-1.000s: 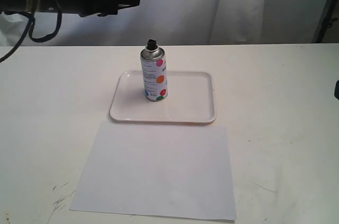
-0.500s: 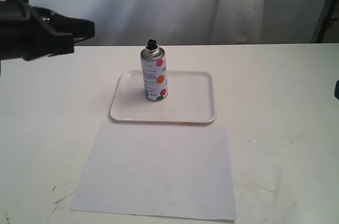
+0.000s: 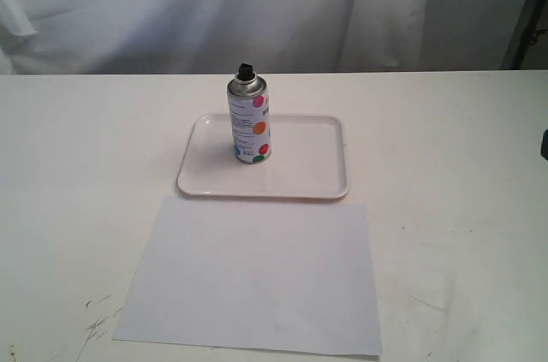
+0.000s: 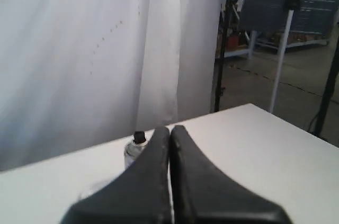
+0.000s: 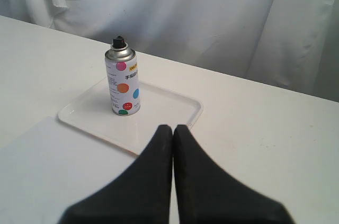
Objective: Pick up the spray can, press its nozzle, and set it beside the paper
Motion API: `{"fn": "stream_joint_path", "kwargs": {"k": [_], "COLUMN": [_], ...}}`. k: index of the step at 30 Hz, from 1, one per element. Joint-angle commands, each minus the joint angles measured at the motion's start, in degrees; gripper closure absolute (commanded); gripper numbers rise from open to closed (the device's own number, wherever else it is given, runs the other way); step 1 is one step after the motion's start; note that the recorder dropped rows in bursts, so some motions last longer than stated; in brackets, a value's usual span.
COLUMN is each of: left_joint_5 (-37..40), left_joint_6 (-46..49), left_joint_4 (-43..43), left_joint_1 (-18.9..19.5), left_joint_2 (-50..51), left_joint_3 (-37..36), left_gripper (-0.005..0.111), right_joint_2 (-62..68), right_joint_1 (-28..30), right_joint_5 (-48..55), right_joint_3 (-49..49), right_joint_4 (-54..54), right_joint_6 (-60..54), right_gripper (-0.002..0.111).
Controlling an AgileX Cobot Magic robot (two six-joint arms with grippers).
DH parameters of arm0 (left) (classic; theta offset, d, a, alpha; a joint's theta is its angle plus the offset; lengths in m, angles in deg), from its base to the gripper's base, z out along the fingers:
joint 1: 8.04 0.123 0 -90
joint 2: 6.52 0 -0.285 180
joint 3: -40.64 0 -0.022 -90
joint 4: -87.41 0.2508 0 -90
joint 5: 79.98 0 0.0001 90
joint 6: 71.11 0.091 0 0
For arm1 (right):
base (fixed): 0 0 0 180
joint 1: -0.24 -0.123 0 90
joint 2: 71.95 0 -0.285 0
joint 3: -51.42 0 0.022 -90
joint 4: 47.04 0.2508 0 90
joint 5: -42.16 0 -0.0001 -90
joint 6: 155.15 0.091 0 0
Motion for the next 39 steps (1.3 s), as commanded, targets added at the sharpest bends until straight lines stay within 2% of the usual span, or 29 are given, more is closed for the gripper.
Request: {"fn": "stream_joint_path", "kwargs": {"k": [1,2,6,10,14,17,27,29,31,33,35,36,39], "left_joint_5": [1.06,2.31,9.35,14.42,14.45,14.45,10.82,10.39,9.93,9.93,9.93,9.93,9.93], "left_joint_6": [12.76,15.12,14.99,9.34,5.57,4.10,-3.71,-3.56,-0.33,8.45,23.28,35.40,53.78], "left_joint_4": [-0.36,-0.36,-0.36,-0.36,-0.36,-0.36,-0.36,-3.30,-6.70,-13.14,-25.52,-36.89,-56.54], "left_joint_1": [-0.01,-0.01,0.26,8.30,15.65,18.22,18.33,18.33,18.33,18.33,18.33,18.33,18.33], "left_joint_2": [-6.24,-7.39,-8.43,-11.65,-14.73,-15.17,-15.17,-15.17,-15.17,-15.17,-15.17,-15.31,-17.48], "left_joint_3": [-0.37,-0.37,-0.71,-4.52,-9.21,-10.47,-10.47,-10.47,-10.56,-11.27,-13.14,-14.64,-18.32], "left_gripper": [0.107,0.107,0.107,0.107,0.107,0.107,0.107,0.107,0.107,0.107,0.107,0.107,0.107], "right_joint_2": [-0.27,-0.27,-0.27,-0.27,-0.27,-0.27,-0.27,-0.27,-0.27,-0.27,-0.27,-0.27,-0.27], "right_joint_1": [0.24,0.24,0.24,0.24,0.24,0.24,0.24,0.24,0.24,0.24,0.24,0.24,0.24], "right_joint_5": [-0.01,-0.01,-0.01,-0.01,-0.01,-0.01,-0.01,-0.01,-0.01,-0.01,-0.01,-0.01,-0.01], "right_joint_3": [0.21,0.21,0.21,0.21,0.21,0.21,0.21,0.21,0.21,0.21,0.21,0.21,0.21], "right_joint_4": [-0.12,-0.12,-0.12,-0.12,-0.12,-0.12,-0.12,-0.12,-0.12,-0.12,-0.12,-0.12,-0.12], "right_joint_6": [0.03,0.03,0.03,0.03,0.03,0.03,0.03,0.03,0.03,0.03,0.03,0.03,0.03], "right_gripper": [0.108,0.108,0.108,0.108,0.108,0.108,0.108,0.108,0.108,0.108,0.108,0.108,0.108]}}
